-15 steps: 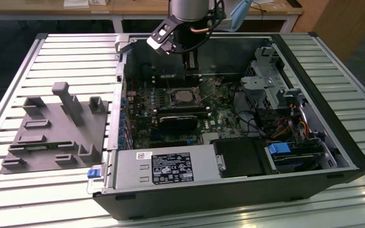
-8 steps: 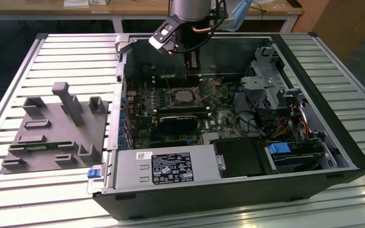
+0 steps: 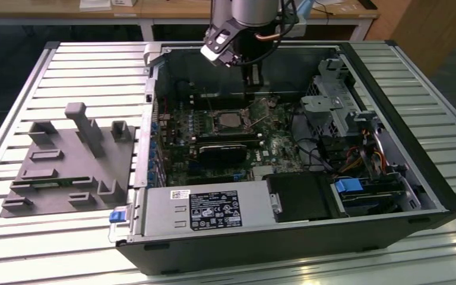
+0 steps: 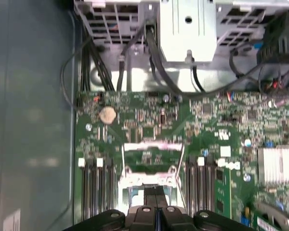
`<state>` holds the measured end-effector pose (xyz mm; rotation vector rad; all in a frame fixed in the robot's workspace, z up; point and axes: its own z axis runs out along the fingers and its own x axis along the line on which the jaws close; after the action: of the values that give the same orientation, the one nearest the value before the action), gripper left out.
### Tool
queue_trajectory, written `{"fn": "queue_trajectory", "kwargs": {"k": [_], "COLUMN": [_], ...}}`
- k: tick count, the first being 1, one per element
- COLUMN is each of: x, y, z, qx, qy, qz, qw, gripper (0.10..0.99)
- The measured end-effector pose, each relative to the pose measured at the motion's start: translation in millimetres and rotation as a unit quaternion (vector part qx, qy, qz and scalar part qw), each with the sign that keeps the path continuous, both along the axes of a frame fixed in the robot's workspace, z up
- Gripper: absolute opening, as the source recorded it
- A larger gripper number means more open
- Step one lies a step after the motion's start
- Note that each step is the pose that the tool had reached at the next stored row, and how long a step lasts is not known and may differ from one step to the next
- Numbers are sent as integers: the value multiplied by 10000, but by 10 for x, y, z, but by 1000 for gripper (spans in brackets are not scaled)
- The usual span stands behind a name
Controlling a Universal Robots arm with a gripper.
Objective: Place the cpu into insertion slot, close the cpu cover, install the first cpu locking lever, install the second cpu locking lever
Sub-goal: 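Close the cpu cover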
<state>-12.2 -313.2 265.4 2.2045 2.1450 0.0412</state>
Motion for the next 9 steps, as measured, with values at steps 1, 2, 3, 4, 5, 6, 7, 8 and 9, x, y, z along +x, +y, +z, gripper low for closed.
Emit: {"fn": "queue_trajectory", "kwargs": {"k": [1, 2, 3, 4, 5, 6, 7, 8, 9], "x": [27, 55, 82, 110, 139, 168, 199, 227, 257], "y": [0, 0, 0, 0, 0, 0, 0, 0, 0], "z": [0, 0, 0, 0, 0, 0, 0, 0, 0], "qx": [0, 0, 0, 0, 0, 0, -1, -1, -1], "qy": [1, 2, 3, 4, 5, 7, 9, 10, 11], "qz": [0, 0, 0, 0, 0, 0, 0, 0, 0], "qw": [10000, 10000, 10000, 10000, 10000, 10000, 10000, 10000, 10000], "gripper": [102, 102, 102, 102, 102, 102, 102, 102, 102]}}
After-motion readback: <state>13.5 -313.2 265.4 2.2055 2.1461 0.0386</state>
